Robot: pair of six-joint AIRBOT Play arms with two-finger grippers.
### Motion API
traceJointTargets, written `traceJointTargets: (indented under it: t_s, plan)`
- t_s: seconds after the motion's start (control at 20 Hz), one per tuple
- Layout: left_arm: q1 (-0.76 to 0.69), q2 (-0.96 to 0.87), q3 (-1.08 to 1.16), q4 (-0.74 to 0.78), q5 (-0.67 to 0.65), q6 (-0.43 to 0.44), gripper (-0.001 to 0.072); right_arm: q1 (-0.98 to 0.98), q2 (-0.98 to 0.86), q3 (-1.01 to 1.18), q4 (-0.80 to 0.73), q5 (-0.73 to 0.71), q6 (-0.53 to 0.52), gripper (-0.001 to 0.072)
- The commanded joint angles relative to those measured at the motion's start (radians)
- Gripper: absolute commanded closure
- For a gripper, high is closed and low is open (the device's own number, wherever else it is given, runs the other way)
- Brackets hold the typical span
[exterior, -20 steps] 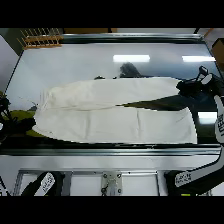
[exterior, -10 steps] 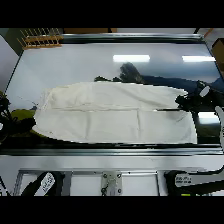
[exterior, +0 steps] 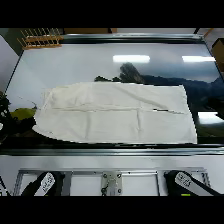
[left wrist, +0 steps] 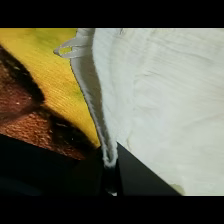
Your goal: Fold the clothes and pants, and hang the long-sleeved shirts on hangers.
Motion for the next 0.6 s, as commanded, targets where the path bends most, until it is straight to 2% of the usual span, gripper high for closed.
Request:
traceJointTargets:
  t_s: [0.0,0.15,0.25,0.55]
  plan:
    - [0.001,0.0,-0.001,-0.001,0.0,0.001,0.0688,-0.234,0.186,-0.249,0.059,0.058,0.004,0.0044]
    - [0.001,0.0,-0.001,-0.002,0.0,0.0,0.0688,-0.362,0.232,-0.458,0.176,0.006,0.001,0.0043]
    - [0.001,0.0,-0.001,-0.002,-0.001,0.0,0.0688,-0.374,0.23,-0.541,0.206,-0.012,-0.035,0.0044]
    - [0.001,0.0,-0.001,-0.002,-0.001,0.0,0.0687,-0.372,0.195,-0.619,0.325,-0.119,-0.145,0.0047]
